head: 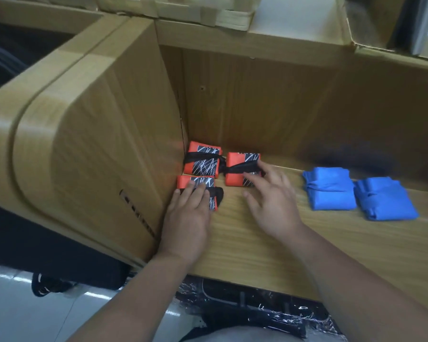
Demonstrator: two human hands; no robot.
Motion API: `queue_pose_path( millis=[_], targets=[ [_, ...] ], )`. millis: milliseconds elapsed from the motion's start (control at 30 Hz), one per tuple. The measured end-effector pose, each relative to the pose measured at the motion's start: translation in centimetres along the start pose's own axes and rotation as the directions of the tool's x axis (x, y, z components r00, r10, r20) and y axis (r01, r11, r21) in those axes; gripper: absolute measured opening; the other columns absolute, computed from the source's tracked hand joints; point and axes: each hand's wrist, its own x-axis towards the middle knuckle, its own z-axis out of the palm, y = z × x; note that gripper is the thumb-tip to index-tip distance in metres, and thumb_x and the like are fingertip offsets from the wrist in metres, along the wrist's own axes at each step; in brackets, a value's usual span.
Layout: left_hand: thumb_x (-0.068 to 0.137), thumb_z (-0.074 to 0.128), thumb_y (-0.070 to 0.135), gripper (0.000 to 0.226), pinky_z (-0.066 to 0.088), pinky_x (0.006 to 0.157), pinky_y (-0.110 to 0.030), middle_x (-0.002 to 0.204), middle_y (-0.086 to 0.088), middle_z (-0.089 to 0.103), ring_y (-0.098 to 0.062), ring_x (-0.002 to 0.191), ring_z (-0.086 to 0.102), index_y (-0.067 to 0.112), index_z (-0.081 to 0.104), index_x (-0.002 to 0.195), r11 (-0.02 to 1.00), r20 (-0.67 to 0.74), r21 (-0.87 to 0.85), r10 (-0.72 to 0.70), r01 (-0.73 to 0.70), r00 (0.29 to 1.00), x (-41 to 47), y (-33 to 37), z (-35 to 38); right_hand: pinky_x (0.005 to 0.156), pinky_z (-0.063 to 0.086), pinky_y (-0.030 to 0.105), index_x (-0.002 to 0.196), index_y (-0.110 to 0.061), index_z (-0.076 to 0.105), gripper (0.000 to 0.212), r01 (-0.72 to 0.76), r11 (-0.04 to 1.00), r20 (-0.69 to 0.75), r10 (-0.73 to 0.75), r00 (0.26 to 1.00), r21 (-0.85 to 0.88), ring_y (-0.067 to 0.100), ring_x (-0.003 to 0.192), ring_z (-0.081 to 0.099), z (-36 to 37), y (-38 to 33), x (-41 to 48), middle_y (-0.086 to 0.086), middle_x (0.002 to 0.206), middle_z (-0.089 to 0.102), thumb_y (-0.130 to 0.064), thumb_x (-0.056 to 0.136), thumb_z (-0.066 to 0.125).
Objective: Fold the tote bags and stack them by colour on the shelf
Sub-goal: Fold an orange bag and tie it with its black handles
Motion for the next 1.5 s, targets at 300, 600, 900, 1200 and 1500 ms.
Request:
queue_pose_path(
  millis=[300, 600, 900, 1200, 1500],
  targets=[
    [0.084, 0.037, 0.018, 0.052, 0.047, 0.097, -0.052, 0.134, -0.006, 0.064, -0.037, 0.124, 0.055, 0.024, 0.070, 0.125, 0.997, 0.051, 0.066, 0.029, -0.033, 0.998, 0.9, -0.2, -0.6, 0.117, 0.017, 0.028, 0.149, -0.025, 0.049, 0.055, 0.020, 1.000, 0.220, -0.025, 0.975, 0.024, 0.033, 0.148, 0.020, 0.6, -0.3, 0.4, 0.009, 0.168, 0.009, -0.033, 0.096, 0.064],
    [0.076, 0.068, 0.006, 0.053, 0.050, 0.091, -0.049, 0.139, -0.007, 0.060, -0.035, 0.116, 0.054, 0.023, 0.069, 0.126, 0.999, 0.082, -0.025, -0.018, 0.021, 0.996, 0.9, -0.1, -1.0, 0.121, 0.016, 0.029, 0.152, -0.032, 0.043, 0.060, -0.013, 0.995, 0.286, -0.015, 0.958, 0.097, 0.021, 0.153, 0.013, -0.4, -0.7, 0.7, -0.004, 0.169, -0.002, -0.042, 0.096, 0.063],
    [0.079, 0.058, 0.048, 0.051, 0.040, 0.100, -0.055, 0.135, -0.010, 0.059, -0.037, 0.125, 0.046, 0.018, 0.069, 0.118, 0.990, 0.083, -0.125, -0.050, 0.060, 0.995, 1.9, 2.3, -2.5, 0.118, 0.033, 0.034, 0.139, -0.029, 0.058, 0.048, -0.095, 0.989, 0.188, 0.072, 0.980, 0.117, 0.017, 0.147, 0.034, -5.5, 3.6, -2.8, -0.004, 0.166, 0.024, -0.045, 0.094, 0.066],
    [0.079, 0.057, 0.055, 0.051, 0.044, 0.099, -0.049, 0.130, -0.007, 0.062, -0.034, 0.121, 0.050, 0.023, 0.069, 0.117, 0.935, 0.197, -0.272, 0.286, -0.228, 0.938, 1.1, 15.0, 0.0, 0.110, 0.040, 0.031, 0.122, -0.020, 0.072, 0.064, -0.306, 0.952, 0.091, 0.306, 0.948, -0.013, 0.025, 0.127, 0.055, -12.2, 11.9, -16.2, 0.003, 0.138, 0.061, -0.064, 0.082, 0.048],
    [0.081, 0.057, 0.051, 0.050, 0.047, 0.094, -0.048, 0.122, -0.007, 0.065, -0.033, 0.113, 0.053, 0.020, 0.069, 0.119, 0.758, 0.211, -0.375, 0.631, -0.534, 0.747, -6.2, 40.2, 2.5, 0.102, 0.035, 0.027, 0.119, -0.019, 0.073, 0.036, -0.668, 0.740, -0.189, 0.669, 0.719, 0.082, 0.022, 0.123, 0.053, -21.2, 27.8, -42.1, -0.002, 0.130, 0.062, -0.037, 0.088, 0.076]
  ],
)
